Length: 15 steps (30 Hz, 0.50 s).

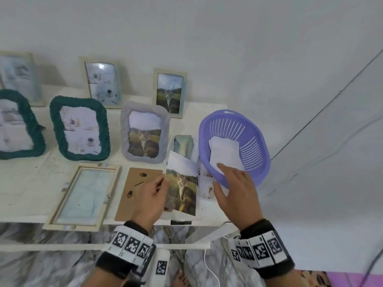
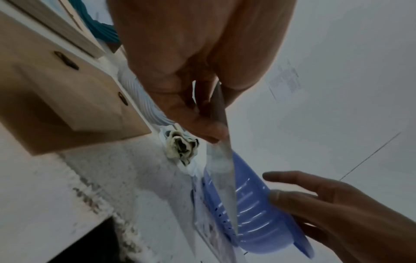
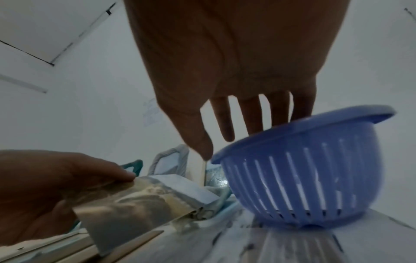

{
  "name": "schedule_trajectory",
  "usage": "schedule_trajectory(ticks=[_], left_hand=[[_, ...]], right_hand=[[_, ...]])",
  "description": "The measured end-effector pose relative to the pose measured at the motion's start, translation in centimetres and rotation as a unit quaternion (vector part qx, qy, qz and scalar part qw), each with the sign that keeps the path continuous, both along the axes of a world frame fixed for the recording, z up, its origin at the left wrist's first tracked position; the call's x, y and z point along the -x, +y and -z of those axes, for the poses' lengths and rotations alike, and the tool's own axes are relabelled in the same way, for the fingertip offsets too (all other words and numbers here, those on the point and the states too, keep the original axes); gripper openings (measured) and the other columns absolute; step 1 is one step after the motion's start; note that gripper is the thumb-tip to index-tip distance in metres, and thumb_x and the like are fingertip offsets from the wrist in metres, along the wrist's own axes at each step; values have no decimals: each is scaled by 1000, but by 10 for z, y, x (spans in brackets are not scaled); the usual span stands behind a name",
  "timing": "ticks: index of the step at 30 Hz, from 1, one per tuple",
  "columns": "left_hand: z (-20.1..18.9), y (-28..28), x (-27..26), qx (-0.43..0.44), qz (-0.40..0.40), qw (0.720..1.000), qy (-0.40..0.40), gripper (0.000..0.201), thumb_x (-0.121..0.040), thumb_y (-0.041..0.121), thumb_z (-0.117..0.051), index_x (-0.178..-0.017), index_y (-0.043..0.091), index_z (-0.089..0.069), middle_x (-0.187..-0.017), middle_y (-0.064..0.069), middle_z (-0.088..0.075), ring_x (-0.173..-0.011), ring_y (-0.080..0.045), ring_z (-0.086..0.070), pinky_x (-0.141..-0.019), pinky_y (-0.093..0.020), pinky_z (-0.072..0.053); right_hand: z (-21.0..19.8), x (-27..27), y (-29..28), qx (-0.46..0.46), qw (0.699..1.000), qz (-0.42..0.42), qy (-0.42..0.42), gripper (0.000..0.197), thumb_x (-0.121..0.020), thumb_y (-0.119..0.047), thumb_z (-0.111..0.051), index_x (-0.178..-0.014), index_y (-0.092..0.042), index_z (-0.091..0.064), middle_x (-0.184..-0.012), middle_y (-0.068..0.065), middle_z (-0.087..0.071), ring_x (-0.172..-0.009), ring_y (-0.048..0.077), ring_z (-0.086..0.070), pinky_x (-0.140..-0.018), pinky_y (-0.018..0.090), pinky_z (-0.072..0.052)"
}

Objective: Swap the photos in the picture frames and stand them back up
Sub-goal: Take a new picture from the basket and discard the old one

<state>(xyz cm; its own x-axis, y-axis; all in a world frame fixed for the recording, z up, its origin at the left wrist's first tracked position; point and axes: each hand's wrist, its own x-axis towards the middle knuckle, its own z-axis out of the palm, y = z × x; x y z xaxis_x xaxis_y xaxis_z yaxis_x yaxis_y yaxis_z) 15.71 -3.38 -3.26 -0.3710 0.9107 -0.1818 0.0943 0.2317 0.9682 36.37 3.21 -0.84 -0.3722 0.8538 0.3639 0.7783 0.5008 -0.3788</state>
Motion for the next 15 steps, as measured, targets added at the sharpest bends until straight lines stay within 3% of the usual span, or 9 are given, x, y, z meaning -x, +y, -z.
schedule_trajectory(ticks=[2,4,5,7,9,12,15], left_hand=[[2,4,-2,11,-3,1000,1,24,-102,24,-47,-94,14,-67,-86,-28,-58,-66,-27,-60,-51,-35,-58],[4,10,-7,16,-3,1000,-1,20,-101,19,-48,-94,15,-66,-81,-15,-60,-62,-13,-59,-52,-33,-58],[3,13,-10,15,1,1000,6,18,-101,16,-50,-94,14,-66,-80,-9,-61,-62,-12,-58,-54,-33,-59],[6,22,-16,8,0,999,33,14,-99,13,-53,-95,16,-67,-82,-4,-63,-68,-14,-58,-61,-27,-57],[11,33,-23,15,7,999,40,11,-97,14,-56,-97,15,-67,-82,-5,-64,-70,-16,-58,-57,-19,-48],[22,51,-35,38,21,997,61,18,-92,30,-63,-101,15,-67,-83,-2,-66,-77,-22,-63,-66,-31,-50],[24,69,-49,66,16,990,121,12,-90,30,-67,-97,20,-64,-83,3,-64,-79,-17,-61,-70,-27,-44]], right_hand=[[7,-9,8,5,998,13,-64,41,-81,-31,-61,-118,-15,-63,-90,3,-69,-82,30,-60,-74,41,-49],[11,-14,12,-10,997,9,-76,34,-80,-28,-59,-111,-15,-65,-77,1,-66,-70,31,-58,-67,39,-46],[11,-16,13,-19,997,1,-70,32,-80,-27,-60,-109,-16,-65,-75,1,-65,-67,31,-57,-65,38,-45],[7,-21,16,-31,998,-12,-48,31,-80,-25,-61,-110,-15,-65,-76,1,-65,-67,31,-57,-64,39,-46],[3,-27,20,-31,999,-15,-20,33,-83,-25,-61,-113,-14,-66,-81,1,-67,-71,31,-59,-67,41,-49],[-5,-33,28,-15,1000,-18,17,34,-85,-26,-61,-115,-12,-66,-88,3,-69,-77,30,-62,-71,42,-51],[-9,-37,34,-1,999,-34,18,35,-87,-28,-60,-118,-13,-65,-92,3,-70,-80,30,-62,-72,44,-51]])
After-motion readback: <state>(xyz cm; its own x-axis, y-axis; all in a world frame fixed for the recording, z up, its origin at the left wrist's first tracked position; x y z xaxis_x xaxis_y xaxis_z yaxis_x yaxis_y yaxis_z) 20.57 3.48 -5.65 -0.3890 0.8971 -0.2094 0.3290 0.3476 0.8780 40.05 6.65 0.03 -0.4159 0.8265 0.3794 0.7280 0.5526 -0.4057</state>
